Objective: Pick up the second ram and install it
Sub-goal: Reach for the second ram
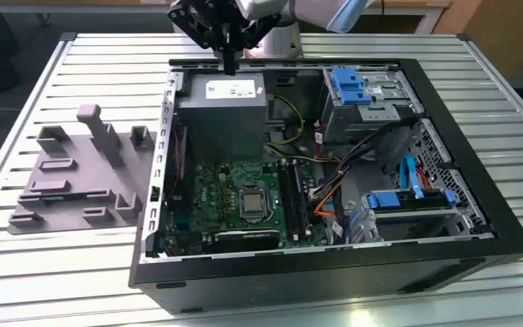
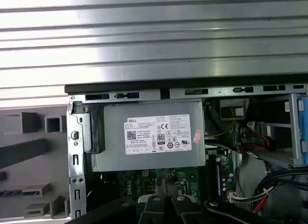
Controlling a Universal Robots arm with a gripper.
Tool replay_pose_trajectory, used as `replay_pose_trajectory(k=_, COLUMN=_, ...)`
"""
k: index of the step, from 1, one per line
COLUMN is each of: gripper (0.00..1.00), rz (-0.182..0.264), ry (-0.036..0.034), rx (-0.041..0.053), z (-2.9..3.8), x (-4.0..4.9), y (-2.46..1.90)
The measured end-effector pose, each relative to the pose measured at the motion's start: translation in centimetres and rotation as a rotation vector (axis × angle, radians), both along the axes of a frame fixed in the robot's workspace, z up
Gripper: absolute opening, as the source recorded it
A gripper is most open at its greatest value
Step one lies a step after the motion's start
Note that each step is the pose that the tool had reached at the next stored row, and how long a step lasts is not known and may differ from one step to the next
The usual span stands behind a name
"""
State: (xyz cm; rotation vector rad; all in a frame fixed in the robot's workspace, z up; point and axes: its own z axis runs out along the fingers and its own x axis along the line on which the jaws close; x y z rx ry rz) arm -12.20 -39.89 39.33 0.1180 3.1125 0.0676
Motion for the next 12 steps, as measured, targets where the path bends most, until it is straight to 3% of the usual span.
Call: replay_pose_trajectory(k=12, gripper=0.11, rz=0.0, ry=0.0, rx=0.0, z=0.0, x=-0.45, y=0.0)
